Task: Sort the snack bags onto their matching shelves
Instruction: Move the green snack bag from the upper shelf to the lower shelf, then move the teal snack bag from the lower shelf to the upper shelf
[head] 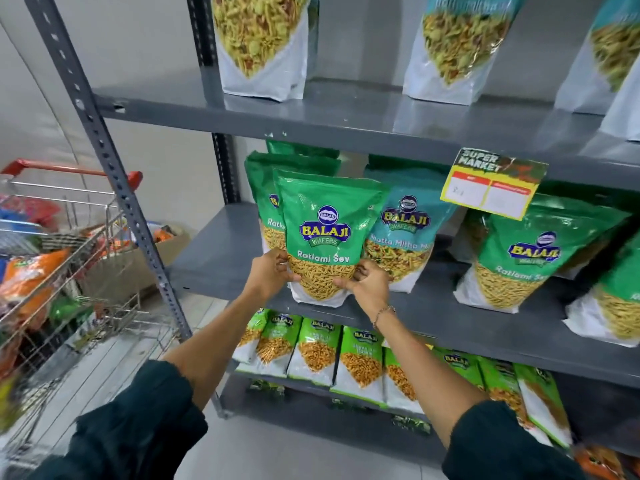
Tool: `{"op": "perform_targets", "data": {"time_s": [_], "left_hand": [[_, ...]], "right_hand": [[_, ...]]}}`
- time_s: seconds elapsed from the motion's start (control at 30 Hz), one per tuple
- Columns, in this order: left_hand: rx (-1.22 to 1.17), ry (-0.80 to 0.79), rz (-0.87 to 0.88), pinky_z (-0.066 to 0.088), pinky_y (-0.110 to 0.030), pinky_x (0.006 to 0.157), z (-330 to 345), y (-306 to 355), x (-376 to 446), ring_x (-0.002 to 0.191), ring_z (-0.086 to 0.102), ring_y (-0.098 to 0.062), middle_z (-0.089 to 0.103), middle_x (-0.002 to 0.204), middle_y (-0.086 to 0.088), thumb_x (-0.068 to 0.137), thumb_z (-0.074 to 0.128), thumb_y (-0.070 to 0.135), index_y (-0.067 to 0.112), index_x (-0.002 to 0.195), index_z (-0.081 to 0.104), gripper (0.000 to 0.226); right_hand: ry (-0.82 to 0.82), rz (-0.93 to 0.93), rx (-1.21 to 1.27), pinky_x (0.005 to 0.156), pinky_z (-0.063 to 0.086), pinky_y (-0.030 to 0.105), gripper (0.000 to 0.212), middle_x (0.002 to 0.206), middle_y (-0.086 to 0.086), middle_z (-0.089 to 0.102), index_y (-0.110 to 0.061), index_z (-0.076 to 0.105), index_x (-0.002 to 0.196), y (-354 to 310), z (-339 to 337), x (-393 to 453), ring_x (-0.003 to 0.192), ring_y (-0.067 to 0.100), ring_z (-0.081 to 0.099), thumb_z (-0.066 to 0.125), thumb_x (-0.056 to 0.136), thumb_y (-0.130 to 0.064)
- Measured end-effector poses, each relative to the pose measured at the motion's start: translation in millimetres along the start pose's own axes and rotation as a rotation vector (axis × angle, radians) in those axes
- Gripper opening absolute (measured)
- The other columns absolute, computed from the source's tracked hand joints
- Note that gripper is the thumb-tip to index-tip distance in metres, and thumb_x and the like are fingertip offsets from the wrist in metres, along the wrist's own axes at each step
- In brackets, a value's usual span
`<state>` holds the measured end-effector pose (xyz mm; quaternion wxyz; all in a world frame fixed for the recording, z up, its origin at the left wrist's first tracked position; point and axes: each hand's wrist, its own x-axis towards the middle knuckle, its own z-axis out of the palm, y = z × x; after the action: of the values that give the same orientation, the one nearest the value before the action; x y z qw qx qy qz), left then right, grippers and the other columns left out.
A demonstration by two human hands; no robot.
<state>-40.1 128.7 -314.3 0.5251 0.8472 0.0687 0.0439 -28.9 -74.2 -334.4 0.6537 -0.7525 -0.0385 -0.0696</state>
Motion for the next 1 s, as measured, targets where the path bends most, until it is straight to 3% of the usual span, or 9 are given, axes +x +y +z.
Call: {"op": "perform_targets", "data": {"time_s": [0.1,0.27,0.4,0.53,0.67,0.77,0.83,0.9,1.0], "left_hand": [[-0.007,0.004,-0.004,0.050,-0.016,0.070,5.0,-2.5,6.0,0.083,0.059,-0.014,0.061,0.086,-0.003,0.065,0.080,0.003,-0.001,0.108,0.054,0.050],[-0.002,-0.003,-0.008,0.056,-0.015,0.072,13.6,-9.4,16.5,0.069,0.060,-0.004,0.062,0.083,-0.004,0.074,0.073,-0.001,-0.004,0.112,0.050,0.044],[0.000,-0.007,-0.024,0.049,-0.021,0.085,14.1,-9.6,15.1,0.095,0.064,-0.019,0.063,0.116,-0.021,0.074,0.073,0.002,-0.004,0.120,0.048,0.053],[0.071,0.032,-0.007,0.042,-0.036,0.101,15.3,-4.8,5.0,0.122,0.051,-0.028,0.054,0.131,-0.016,0.073,0.076,0.010,0.005,0.128,0.040,0.066],[0.033,0.249,0.236,0.045,-0.031,0.090,39.2,13.8,-35.8,0.103,0.050,-0.017,0.050,0.113,-0.003,0.085,0.060,0.008,0.014,0.113,0.048,0.032],[0.043,-0.010,0.381,0.044,-0.032,0.077,79.7,35.9,-52.2,0.083,0.050,-0.017,0.053,0.095,-0.006,0.092,0.046,0.016,0.017,0.092,0.052,0.007],[0.013,-0.139,0.452,0.045,-0.029,0.084,114.2,44.9,-52.0,0.094,0.052,-0.016,0.054,0.111,-0.009,0.091,0.048,0.014,0.012,0.113,0.053,0.023],[-0.030,-0.248,0.351,0.036,-0.024,0.101,146.6,53.0,-46.5,0.116,0.042,-0.011,0.041,0.132,-0.006,0.089,0.052,0.013,0.007,0.136,0.033,0.051],[-0.092,-0.253,0.032,0.025,-0.030,0.113,180.1,66.4,-23.9,0.135,0.028,-0.021,0.027,0.143,-0.013,0.086,0.053,0.013,0.000,0.142,0.011,0.071]], "right_hand": [[-0.013,0.003,0.005,0.081,0.054,0.024,0.042,0.103,0.013,0.067,-0.005,0.060,0.092,7.1,0.6,6.4,0.091,0.020,0.064,0.081,0.056,0.001],[-0.021,0.027,0.032,0.081,0.053,0.021,0.043,0.101,0.008,0.065,-0.002,0.058,0.095,13.1,0.7,13.5,0.094,0.019,0.062,0.080,0.058,0.002],[-0.034,0.024,0.047,0.083,0.054,0.021,0.041,0.102,0.009,0.065,-0.006,0.056,0.093,17.7,3.0,14.3,0.097,0.021,0.063,0.080,0.060,0.000],[-0.134,0.052,0.040,0.088,0.050,0.019,0.054,0.111,0.005,0.060,-0.008,0.052,0.109,22.8,-3.0,16.2,0.111,0.019,0.057,0.079,0.063,-0.005],[-0.085,0.032,-0.110,0.093,0.047,0.025,0.060,0.119,0.002,0.059,-0.009,0.051,0.122,30.5,-30.7,7.4,0.108,0.013,0.057,0.077,0.068,-0.012],[0.267,-0.046,-0.199,0.071,0.051,0.016,0.022,0.091,0.006,0.070,-0.008,0.066,0.096,35.1,-63.0,-2.6,0.083,0.012,0.066,0.070,0.075,-0.013],[0.467,-0.084,-0.216,0.062,0.046,0.014,0.014,0.079,0.011,0.069,-0.007,0.066,0.087,39.8,-84.2,-1.2,0.068,-0.002,0.062,0.069,0.076,-0.014],[0.532,-0.041,-0.247,0.071,0.049,0.017,0.025,0.085,0.017,0.068,-0.002,0.062,0.093,48.1,-103.7,10.2,0.067,-0.003,0.059,0.072,0.074,-0.014],[0.359,0.114,-0.279,0.094,0.048,0.045,0.063,0.122,0.018,0.056,-0.002,0.048,0.121,58.4,-123.3,32.4,0.103,0.020,0.057,0.077,0.069,-0.024]]}}
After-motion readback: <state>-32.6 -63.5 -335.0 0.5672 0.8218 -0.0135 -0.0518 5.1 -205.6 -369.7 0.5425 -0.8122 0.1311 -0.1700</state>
